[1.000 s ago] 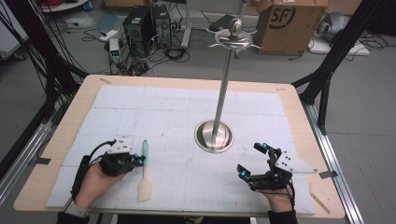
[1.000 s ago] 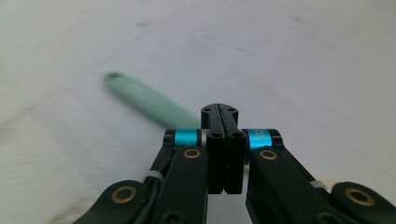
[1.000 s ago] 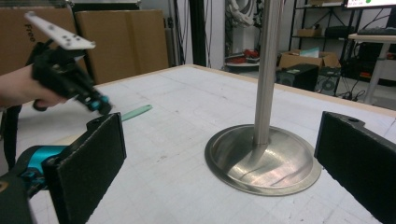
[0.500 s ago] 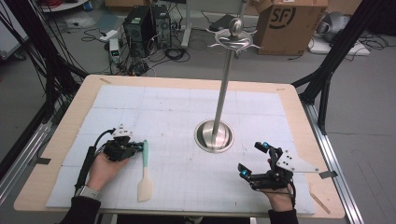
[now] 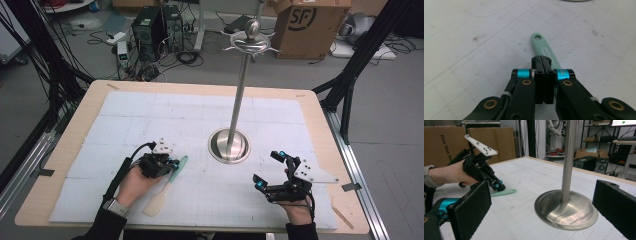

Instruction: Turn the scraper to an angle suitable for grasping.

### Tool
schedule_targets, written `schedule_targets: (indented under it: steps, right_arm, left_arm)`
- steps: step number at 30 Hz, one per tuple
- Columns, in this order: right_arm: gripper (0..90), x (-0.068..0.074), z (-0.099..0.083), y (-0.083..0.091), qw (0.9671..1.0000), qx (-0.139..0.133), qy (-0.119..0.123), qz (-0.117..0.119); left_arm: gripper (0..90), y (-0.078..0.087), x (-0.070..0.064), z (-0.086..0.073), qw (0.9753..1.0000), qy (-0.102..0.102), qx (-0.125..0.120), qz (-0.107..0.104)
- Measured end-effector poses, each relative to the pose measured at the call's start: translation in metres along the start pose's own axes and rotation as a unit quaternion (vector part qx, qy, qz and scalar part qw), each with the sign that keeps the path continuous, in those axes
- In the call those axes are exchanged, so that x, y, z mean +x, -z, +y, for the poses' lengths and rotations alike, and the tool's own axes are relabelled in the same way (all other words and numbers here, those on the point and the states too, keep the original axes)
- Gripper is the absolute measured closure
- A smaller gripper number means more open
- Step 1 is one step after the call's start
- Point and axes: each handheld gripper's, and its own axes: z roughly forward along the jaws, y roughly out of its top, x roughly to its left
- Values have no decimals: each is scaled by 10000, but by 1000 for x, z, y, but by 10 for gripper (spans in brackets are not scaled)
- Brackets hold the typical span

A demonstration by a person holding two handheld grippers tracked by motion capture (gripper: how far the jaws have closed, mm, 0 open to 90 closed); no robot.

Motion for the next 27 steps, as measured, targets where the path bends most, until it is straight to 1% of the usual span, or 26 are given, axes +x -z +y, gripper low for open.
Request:
schedule_targets:
  steps: [1, 2, 4, 5, 6, 8, 9, 10, 11, 12, 15, 16, 18, 20, 22, 23, 24, 25, 26, 27]
  right_arm:
    - [11, 0, 0, 0, 10000, 0, 0, 0]
    - [11, 0, 0, 1, 10000, -6, -4, 1]
    - [11, 0, 0, 2, 10000, -18, -20, -10]
    - [11, 0, 0, 2, 10000, -18, -20, -10]
    - [11, -1, 0, 2, 10000, 1, -22, -12]
    - [11, -1, -1, 2, 10000, 8, -32, -21]
    - [11, -1, -1, 3, 10000, 11, -33, -22]
    - [11, -1, -1, 3, 10000, 7, -27, -23]
    - [11, -1, -1, 3, 10000, -3, -27, -24]
    - [11, -1, -1, 3, 10000, -3, -27, -24]
    - [11, -1, -2, 3, 10000, 12, -41, -34]
    - [11, -1, -2, 3, 10000, 11, -46, -32]
    - [11, -2, -2, 4, 10000, 21, -50, -40]
    - [11, -2, -3, 4, 10000, 27, -45, -42]
    - [11, -2, -3, 4, 10000, 37, -61, -30]
    - [11, -2, -3, 4, 10000, 41, -59, -33]
    - [11, -2, -3, 4, 10000, 42, -60, -33]
    - [11, -1, -3, 4, 10000, 47, -66, -28]
    - [11, -1, -3, 4, 10000, 52, -58, -30]
    - [11, -1, -3, 4, 10000, 54, -43, -30]
  left_arm:
    - [897, -1, -5, 1, 9999, -142, -6, -21]
    - [897, -2, -10, 1, 9997, -235, 0, -35]
    - [898, -3, -16, 1, 9990, -334, -11, -308]
    - [898, -4, -19, 1, 9985, -414, -3, -369]
    - [898, -4, -22, 1, 9981, -445, -18, -417]
    - [898, -6, -28, 1, 9963, -540, -24, -670]
    - [897, -6, -32, 1, 9957, -642, -30, -666]
    - [897, -6, -35, 2, 9951, -662, 15, -729]
    - [897, -6, -37, 2, 9945, -631, 42, -834]
    - [897, -6, -41, 2, 9931, -716, 77, -922]
    - [897, -6, -50, 3, 9906, -946, 118, -981]
    - [897, -6, -53, 3, 9900, -1053, 129, -935]
    - [897, -5, -56, 2, 9887, -1131, 134, -974]
    - [898, -5, -61, 1, 9857, -1225, 130, -1149]
    - [897, -4, -67, 0, 9831, -1375, 99, -1202]
    - [898, -4, -68, -1, 9814, -1456, 95, -1248]
    - [898, -4, -70, -2, 9805, -1513, 61, -1255]
    - [897, -4, -70, -2, 9801, -1535, 53, -1262]
    - [897, -4, -69, -2, 9804, -1512, 58, -1265]
    - [897, -4, -68, -1, 9801, -1509, 61, -1286]
